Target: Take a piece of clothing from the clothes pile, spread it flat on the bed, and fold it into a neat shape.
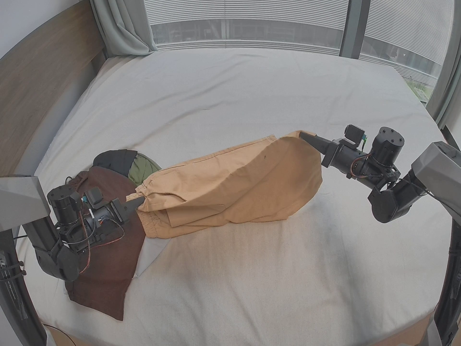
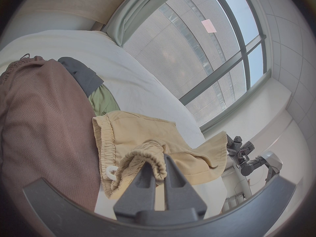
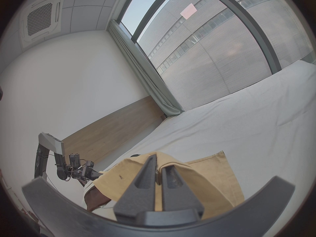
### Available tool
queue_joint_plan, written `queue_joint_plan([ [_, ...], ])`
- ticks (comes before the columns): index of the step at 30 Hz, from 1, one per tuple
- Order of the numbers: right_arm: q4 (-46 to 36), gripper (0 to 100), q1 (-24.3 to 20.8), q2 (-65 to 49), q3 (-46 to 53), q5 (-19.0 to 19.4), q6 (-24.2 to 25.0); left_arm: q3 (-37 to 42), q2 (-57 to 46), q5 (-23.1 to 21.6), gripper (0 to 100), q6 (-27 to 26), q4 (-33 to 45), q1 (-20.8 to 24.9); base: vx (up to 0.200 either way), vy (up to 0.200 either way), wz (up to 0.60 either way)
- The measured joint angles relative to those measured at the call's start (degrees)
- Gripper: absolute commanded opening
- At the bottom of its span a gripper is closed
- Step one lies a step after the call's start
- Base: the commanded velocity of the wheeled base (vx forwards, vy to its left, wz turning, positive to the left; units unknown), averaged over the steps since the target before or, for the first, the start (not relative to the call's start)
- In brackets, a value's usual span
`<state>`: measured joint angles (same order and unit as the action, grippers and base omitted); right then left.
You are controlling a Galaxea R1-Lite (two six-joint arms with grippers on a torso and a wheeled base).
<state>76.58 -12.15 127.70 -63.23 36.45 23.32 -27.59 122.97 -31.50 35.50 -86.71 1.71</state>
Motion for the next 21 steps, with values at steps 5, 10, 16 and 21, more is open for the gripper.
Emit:
queue_joint_plan([
  [5,-5.1,0,0.23,1.93,-6.08,0.0,0.21,-1.35,0.43,1.1,0,1.06,0.0,-0.28,0.0,0.0,0.0],
  [10,-10.44,0,0.3,4.11,-12.53,0.02,0.29,-3.02,1.6,2.88,0,1.37,-0.02,-0.44,0.0,0.0,0.0],
  [16,-14.81,0,0.44,7.45,-19.81,0.02,0.33,-4.38,3.02,3.67,0,1.52,-0.02,-0.37,0.0,0.0,0.0],
  [21,-18.48,0,0.72,11.12,-26.51,-0.07,0.43,-5.35,4.13,3.86,0,2.13,-0.05,-0.33,0.0,0.0,0.0],
])
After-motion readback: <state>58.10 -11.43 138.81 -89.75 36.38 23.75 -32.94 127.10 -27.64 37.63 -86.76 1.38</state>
